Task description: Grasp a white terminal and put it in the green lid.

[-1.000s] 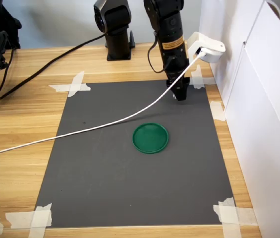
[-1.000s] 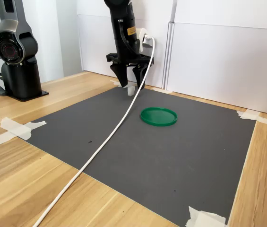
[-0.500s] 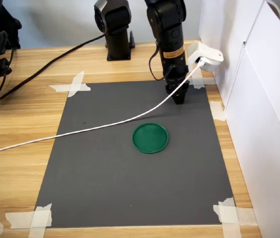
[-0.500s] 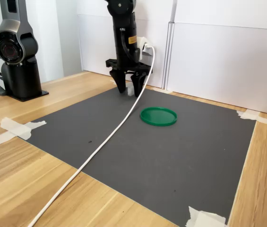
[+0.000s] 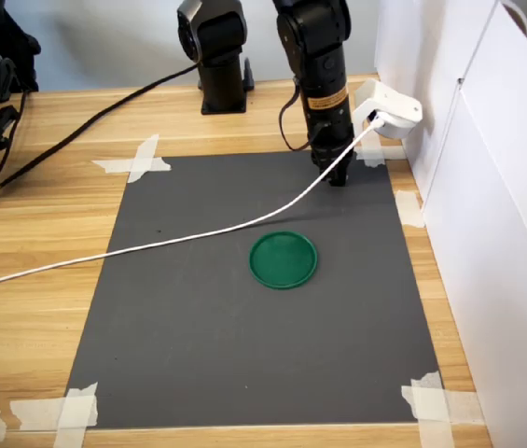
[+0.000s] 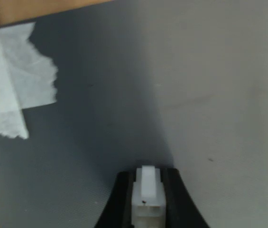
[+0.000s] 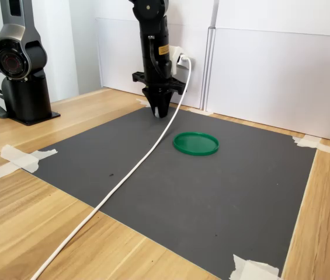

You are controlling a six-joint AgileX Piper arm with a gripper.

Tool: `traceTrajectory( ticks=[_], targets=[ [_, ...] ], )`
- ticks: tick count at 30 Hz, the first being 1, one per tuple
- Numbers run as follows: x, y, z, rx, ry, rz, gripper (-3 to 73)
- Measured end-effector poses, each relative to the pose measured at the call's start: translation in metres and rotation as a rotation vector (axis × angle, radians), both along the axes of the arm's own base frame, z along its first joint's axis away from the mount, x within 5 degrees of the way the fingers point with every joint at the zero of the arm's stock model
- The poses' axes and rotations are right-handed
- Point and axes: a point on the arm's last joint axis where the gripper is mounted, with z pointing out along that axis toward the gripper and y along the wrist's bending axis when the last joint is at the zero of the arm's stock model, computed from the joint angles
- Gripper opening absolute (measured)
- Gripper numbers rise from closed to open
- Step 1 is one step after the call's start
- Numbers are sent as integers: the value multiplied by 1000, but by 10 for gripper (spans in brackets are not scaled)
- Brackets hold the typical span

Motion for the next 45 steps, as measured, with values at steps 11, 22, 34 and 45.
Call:
traceTrajectory(
  ticks=[11, 22, 34, 45],
  targets=[
    [0, -31, 67, 71, -35, -173, 91],
    [55, -65, 109, 58, -121, -330, 91],
    [97, -68, 52, -69, -96, -431, 91],
    [109, -65, 32, -93, -89, -428, 91]
  ],
)
